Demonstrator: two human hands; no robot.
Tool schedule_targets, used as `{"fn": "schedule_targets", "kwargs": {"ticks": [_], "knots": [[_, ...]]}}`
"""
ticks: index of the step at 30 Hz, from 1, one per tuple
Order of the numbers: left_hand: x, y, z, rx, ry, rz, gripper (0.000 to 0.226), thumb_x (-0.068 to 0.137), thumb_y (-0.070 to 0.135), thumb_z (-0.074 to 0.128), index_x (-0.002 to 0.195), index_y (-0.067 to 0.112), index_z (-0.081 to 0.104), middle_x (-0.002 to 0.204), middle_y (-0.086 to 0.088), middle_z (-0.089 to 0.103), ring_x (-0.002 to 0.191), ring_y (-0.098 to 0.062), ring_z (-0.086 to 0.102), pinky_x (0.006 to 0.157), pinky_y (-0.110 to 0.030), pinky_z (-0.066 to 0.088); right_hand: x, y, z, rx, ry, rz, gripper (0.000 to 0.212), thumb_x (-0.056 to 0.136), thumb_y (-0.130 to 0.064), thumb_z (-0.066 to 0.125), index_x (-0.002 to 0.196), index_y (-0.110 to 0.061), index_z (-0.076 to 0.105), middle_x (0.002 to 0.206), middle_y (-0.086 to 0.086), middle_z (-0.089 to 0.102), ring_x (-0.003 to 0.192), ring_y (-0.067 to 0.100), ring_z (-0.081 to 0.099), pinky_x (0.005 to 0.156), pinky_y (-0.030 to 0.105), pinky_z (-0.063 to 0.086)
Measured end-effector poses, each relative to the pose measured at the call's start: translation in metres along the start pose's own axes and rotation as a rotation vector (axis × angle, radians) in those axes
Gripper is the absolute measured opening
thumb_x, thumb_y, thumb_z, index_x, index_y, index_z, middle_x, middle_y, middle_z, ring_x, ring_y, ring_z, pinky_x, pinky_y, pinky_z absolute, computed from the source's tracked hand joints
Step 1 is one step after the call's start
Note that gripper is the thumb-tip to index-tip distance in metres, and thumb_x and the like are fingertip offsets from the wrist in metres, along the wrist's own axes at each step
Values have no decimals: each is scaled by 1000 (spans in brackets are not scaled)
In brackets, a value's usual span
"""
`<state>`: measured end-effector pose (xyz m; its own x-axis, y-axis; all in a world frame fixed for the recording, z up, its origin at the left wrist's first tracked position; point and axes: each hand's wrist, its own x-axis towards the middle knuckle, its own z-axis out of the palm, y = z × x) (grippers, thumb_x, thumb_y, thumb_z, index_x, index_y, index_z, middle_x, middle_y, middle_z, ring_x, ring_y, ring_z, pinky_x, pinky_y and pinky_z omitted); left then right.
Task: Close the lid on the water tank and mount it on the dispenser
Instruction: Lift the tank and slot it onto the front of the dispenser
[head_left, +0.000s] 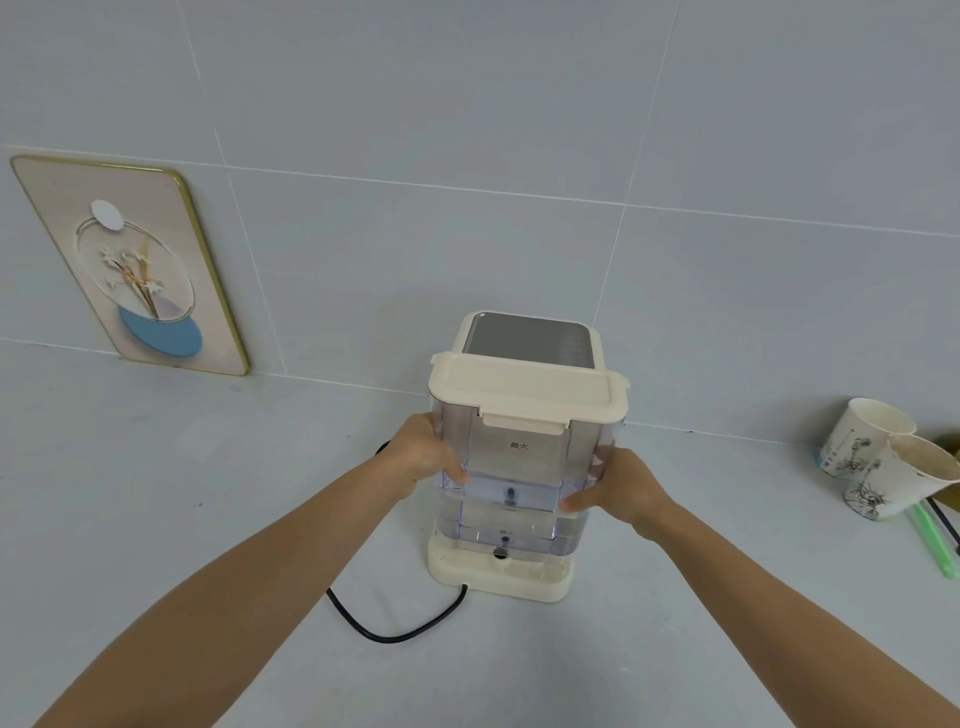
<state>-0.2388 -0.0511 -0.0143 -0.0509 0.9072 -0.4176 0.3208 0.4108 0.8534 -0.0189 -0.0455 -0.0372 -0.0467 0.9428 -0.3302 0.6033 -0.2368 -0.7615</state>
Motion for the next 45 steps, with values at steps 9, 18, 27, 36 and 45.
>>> {"fn": "schedule_targets", "kwargs": {"ticks": [9,18,27,36,45], "knots": [[4,-12,4,45,-13,8,83,63,-18,72,135,4,39,137,-12,50,126,-29,45,106,-37,40,6,14,9,26,-11,11,65,57,-2,81,117,-4,56,119,13,63,98,27,56,78,29,43],[-1,-19,10,29,-27,42,77,66,-23,66,134,4,40,137,-12,49,123,-23,45,88,-25,36,9,24,19,15,-6,31,67,57,-3,81,119,-4,54,122,13,61,105,29,56,80,30,44],[-1,-21,10,21,-55,66,74,66,-23,66,131,4,43,134,-12,51,105,-14,43,87,-24,37,11,27,20,4,-10,29,71,56,-4,82,121,-4,53,126,13,59,113,31,54,82,31,44],[-3,-22,10,36,-57,56,70,68,-20,67,130,4,45,132,-12,53,110,-18,48,88,-24,37,12,28,20,23,-42,34,69,59,-2,80,123,-6,52,126,12,59,111,29,54,83,30,42],[-2,-24,10,46,-57,27,64,68,-21,65,126,1,49,102,1,56,102,-14,45,84,-24,38,11,28,20,14,-44,44,64,61,-2,78,121,-4,53,126,12,59,110,29,53,82,29,41]]}}
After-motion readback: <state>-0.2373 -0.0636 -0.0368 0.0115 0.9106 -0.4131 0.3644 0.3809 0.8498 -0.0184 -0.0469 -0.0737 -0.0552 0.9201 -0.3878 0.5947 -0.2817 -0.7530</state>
